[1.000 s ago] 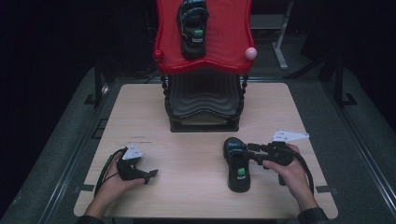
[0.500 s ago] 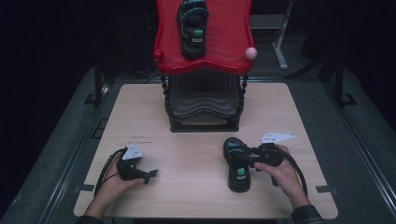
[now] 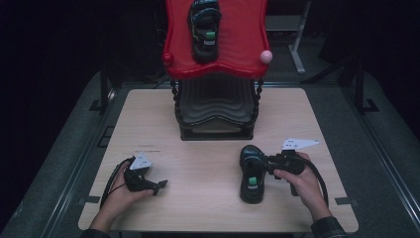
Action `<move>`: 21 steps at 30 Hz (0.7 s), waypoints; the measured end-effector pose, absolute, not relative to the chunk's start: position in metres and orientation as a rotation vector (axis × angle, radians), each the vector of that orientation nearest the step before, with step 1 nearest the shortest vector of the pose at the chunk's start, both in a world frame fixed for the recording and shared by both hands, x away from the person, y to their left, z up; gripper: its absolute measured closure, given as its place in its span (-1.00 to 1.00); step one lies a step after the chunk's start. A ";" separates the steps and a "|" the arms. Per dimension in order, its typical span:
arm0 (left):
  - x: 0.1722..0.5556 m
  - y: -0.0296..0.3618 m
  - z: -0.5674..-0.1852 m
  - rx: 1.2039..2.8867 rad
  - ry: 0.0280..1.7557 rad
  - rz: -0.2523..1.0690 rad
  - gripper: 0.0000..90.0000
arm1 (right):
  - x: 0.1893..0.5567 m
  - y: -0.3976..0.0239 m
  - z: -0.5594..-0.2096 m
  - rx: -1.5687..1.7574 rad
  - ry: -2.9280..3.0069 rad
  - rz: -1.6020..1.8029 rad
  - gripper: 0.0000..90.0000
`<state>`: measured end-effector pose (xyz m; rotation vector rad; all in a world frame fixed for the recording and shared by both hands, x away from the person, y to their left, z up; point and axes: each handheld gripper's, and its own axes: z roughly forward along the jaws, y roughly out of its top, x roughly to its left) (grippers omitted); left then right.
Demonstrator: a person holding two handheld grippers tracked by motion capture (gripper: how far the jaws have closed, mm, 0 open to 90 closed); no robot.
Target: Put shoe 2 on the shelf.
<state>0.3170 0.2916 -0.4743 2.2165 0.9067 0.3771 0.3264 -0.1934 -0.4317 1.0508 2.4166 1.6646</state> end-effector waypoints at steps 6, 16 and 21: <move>0.317 0.292 -0.474 2.218 0.907 0.377 -0.97 | 0.322 -0.200 -0.414 1.040 2.360 1.726 0.49; 0.317 0.292 -0.474 2.218 0.907 0.377 -0.97 | 0.324 -0.214 -0.383 1.012 2.263 1.780 0.50; 0.317 0.292 -0.474 2.218 0.907 0.377 -0.97 | 0.328 -0.220 -0.363 0.994 2.209 1.811 0.50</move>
